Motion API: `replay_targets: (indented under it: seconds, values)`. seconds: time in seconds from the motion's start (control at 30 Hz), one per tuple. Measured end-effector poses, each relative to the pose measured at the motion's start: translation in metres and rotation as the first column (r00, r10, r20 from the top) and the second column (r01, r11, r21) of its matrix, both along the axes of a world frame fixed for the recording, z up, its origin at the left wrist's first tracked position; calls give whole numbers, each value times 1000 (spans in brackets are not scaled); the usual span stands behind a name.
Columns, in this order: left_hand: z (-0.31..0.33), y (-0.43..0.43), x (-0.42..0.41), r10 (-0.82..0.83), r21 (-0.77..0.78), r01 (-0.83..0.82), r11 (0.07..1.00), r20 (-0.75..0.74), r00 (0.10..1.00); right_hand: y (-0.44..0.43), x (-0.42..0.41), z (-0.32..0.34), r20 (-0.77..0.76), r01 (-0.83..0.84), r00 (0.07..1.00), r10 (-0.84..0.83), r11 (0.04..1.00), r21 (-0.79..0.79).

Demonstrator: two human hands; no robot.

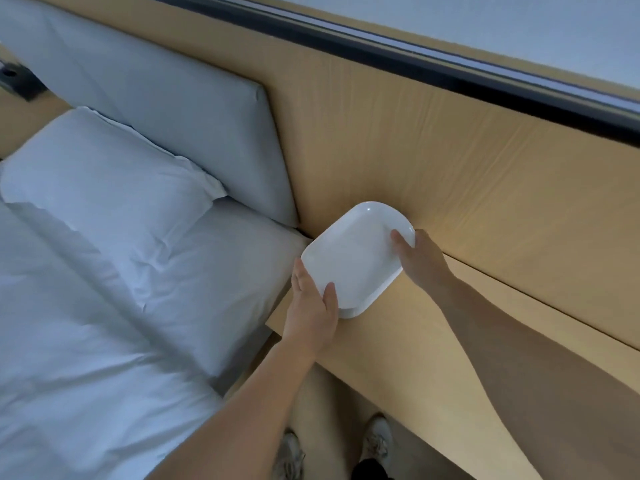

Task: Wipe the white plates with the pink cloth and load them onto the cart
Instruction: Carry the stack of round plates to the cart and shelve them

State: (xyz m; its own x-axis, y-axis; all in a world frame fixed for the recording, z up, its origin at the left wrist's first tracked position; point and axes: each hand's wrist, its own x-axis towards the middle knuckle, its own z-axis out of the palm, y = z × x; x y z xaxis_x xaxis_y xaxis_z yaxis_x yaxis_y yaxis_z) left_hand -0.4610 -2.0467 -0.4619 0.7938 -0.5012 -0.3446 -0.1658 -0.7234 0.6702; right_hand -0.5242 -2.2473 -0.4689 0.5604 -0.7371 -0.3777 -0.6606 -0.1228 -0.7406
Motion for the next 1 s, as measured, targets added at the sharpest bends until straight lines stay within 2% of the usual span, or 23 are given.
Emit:
replay_targets:
  seconds: [0.13,0.23,0.47,0.77,0.87,1.0]
  values:
    - [-2,14,28,-69,-9,70,998,8,998,34,-32,-1,6,108,994,-109,993,52]
    - [-1,22,33,-10,-3,10,1000,14,1000,59,-53,-5,-31,173,985,-172,985,27]
    - [-3,24,38,62,-35,-64,997,-56,997,65,-41,-4,43,198,978,-205,972,126]
    - [8,2,23,112,-15,-112,994,-30,993,64,-54,1,38,251,966,-257,962,111]
    - [19,-9,10,114,-48,-116,992,-51,992,61,-69,11,76,292,950,-302,949,121]
    - [31,-20,-8,42,-172,-45,984,-24,999,58,-97,30,141,372,911,-388,919,129]
